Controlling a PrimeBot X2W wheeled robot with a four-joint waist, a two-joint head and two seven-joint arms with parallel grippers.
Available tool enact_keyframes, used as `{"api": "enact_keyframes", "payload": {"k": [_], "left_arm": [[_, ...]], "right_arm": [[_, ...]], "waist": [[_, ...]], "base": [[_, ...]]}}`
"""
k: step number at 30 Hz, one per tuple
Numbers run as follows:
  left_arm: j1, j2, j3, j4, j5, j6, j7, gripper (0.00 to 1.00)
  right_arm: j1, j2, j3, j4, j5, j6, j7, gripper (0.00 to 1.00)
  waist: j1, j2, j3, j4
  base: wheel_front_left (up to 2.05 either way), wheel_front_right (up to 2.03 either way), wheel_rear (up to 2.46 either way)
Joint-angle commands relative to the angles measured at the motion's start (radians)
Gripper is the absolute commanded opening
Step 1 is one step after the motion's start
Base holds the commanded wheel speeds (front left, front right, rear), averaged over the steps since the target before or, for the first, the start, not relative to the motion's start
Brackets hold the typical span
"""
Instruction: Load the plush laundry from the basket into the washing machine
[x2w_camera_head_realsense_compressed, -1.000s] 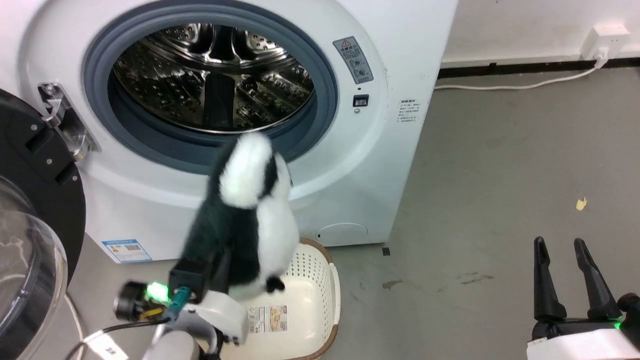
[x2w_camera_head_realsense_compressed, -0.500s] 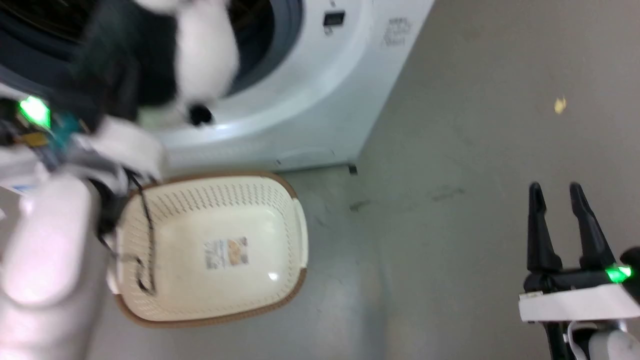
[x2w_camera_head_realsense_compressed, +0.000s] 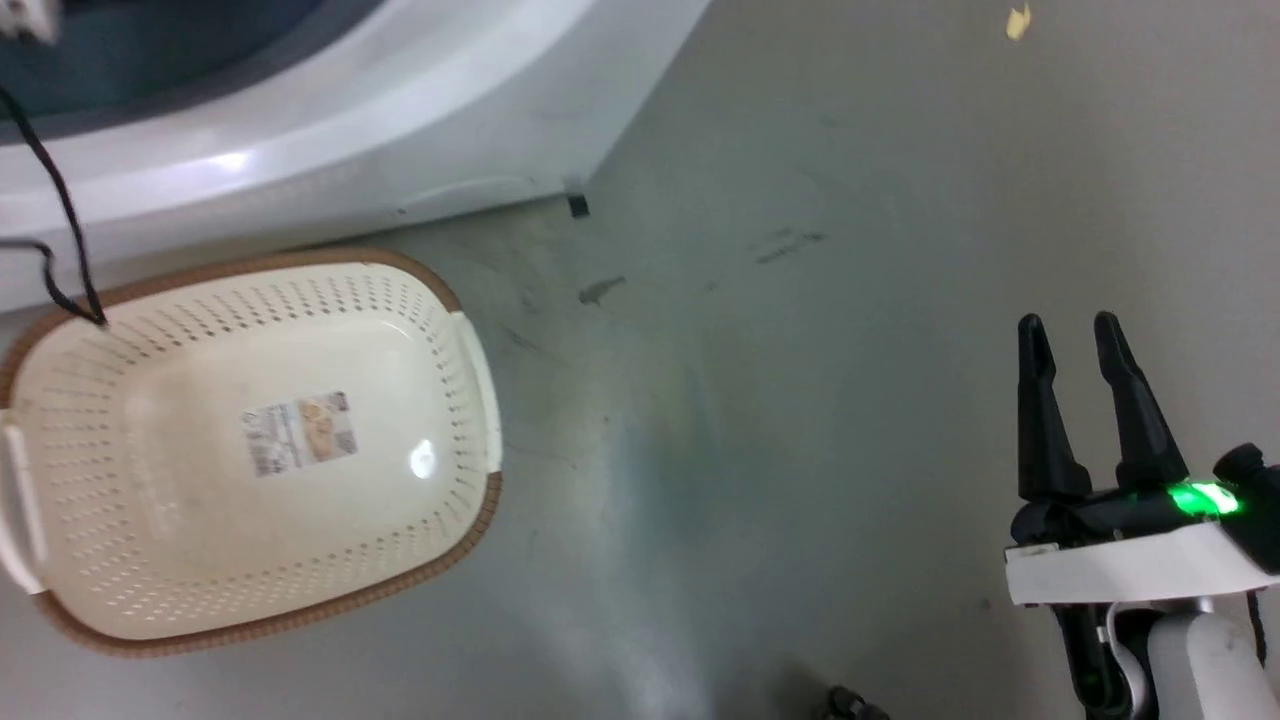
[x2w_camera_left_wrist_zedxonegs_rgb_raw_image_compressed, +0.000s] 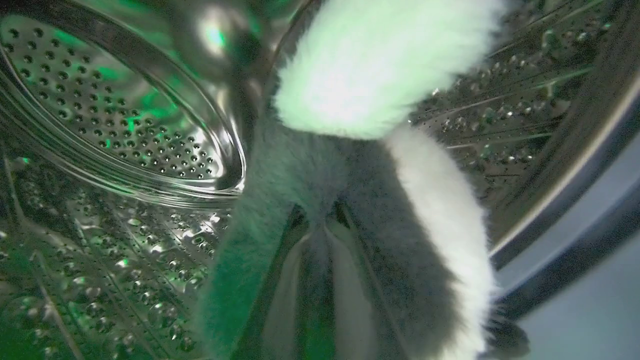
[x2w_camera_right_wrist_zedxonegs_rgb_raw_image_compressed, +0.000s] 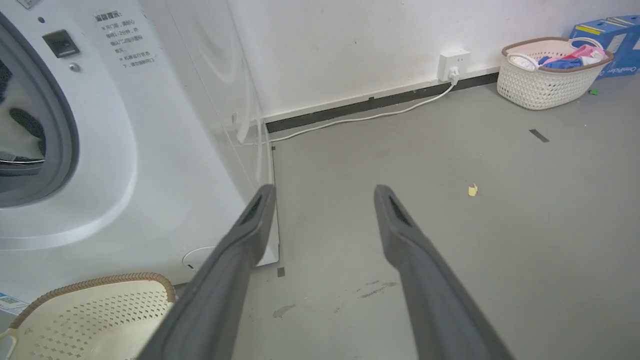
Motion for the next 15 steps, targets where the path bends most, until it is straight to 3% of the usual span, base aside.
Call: {"api": "enact_keyframes", "payload": {"k": [1, 9, 15], "left_arm": [[-0.039, 0.008, -0.002, 0.022, 0.009, 0.002, 0.0, 0.0], [-0.206, 0.01, 0.004, 0.198, 0.024, 0.053, -0.043, 0.0], [-0.234, -0.001, -0.047, 0.305, 0.038, 0.021, -0.028, 0.0]], "right_arm": [[-0.016, 0.0, 0.005, -0.001, 0.007, -0.001, -0.004, 1.0], [-0.036, 0.0, 0.025, -0.008, 0.032, -0.001, -0.004, 1.0], [-0.04, 0.0, 0.03, -0.002, 0.034, -0.001, -0.004, 1.0]], "waist": [[-0.0002, 0.0, 0.032, -0.023], [-0.0002, 0.0, 0.088, -0.047], [-0.0002, 0.0, 0.099, -0.04]], "base": [[0.0, 0.0, 0.0], [0.0, 0.0, 0.0], [0.0, 0.0, 0.0]]}}
